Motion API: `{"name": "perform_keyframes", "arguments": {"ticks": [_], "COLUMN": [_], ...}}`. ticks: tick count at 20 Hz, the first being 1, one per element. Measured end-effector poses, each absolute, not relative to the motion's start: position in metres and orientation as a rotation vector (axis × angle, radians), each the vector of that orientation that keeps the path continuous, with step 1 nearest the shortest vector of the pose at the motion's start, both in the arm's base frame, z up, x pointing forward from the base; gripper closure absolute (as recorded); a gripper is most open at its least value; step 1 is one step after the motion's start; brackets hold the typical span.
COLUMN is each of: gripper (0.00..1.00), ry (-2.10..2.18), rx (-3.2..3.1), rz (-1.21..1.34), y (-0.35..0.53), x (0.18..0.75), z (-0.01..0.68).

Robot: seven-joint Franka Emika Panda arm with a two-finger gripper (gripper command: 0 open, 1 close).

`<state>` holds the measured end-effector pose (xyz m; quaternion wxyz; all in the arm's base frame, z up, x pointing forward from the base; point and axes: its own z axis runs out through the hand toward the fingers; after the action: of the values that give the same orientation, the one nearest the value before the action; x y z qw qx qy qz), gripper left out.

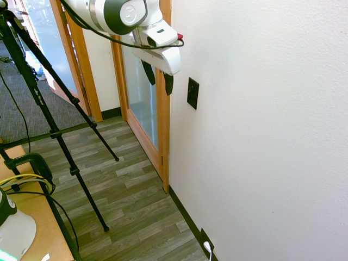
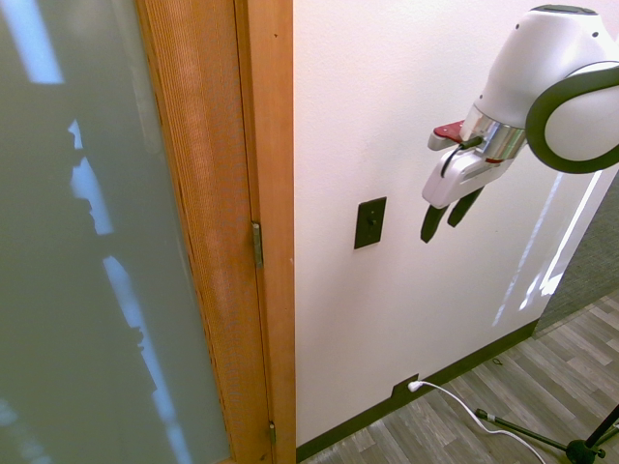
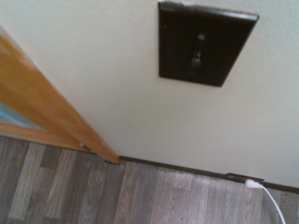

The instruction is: Turn off the light

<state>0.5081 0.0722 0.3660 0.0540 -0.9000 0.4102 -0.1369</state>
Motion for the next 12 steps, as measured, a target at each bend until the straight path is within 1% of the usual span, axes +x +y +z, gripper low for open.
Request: {"name": "perform_keyframes", "arguments": {"ticks": [6, 12], "gripper": [0.00, 0.00], "ry": [1.371, 1.463], "rx": [-2.610, -2.548], "rz": [-0.562, -0.602], "y": [0.092, 0.093], "x": [0.530, 0.547], "z": [0.342, 0.328]}}
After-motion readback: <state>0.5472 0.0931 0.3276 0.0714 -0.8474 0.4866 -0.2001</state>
